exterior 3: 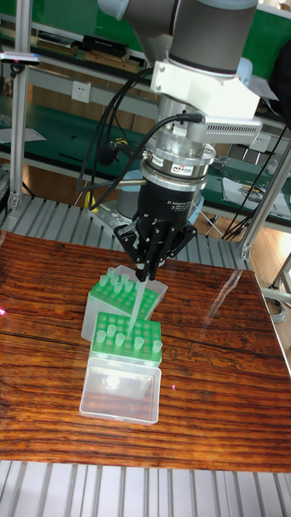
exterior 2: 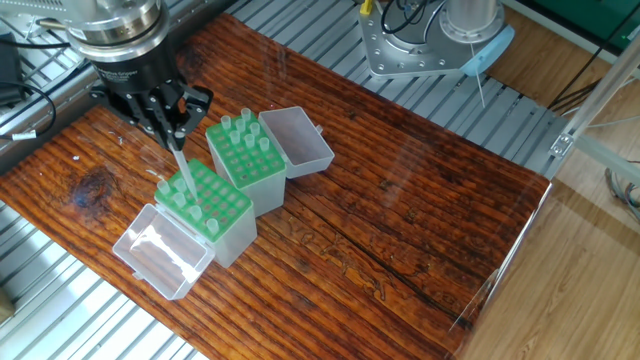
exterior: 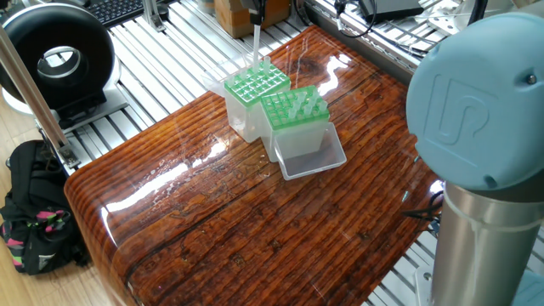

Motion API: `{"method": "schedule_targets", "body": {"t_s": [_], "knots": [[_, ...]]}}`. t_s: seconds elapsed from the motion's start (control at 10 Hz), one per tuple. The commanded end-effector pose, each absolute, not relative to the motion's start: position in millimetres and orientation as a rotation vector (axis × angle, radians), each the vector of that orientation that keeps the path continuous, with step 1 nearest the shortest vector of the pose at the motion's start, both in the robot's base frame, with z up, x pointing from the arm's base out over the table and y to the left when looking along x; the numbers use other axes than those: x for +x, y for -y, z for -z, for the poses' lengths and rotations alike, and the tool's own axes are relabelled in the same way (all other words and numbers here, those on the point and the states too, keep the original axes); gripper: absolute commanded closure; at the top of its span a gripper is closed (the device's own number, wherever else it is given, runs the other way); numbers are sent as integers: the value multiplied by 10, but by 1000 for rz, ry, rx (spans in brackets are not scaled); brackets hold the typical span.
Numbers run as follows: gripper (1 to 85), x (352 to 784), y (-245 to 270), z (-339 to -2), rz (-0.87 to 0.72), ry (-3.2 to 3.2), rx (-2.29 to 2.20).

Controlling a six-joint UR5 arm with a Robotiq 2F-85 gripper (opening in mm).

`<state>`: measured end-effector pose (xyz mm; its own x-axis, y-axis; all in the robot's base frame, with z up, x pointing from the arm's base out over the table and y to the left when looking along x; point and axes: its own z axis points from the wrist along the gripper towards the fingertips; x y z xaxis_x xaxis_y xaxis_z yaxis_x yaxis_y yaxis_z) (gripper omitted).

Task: Transfer all large pipette tips from one holder to another

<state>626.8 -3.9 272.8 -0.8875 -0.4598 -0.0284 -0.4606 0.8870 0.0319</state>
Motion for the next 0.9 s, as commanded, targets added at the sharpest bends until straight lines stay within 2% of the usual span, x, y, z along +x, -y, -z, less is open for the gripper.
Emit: {"method": "schedule_targets", "body": {"t_s": [0.0,0.8], "knots": [[747,6278,23,-2728,-71,-3026,-739],[730,6266,20,-2689,-70,-3030,-768]]}}
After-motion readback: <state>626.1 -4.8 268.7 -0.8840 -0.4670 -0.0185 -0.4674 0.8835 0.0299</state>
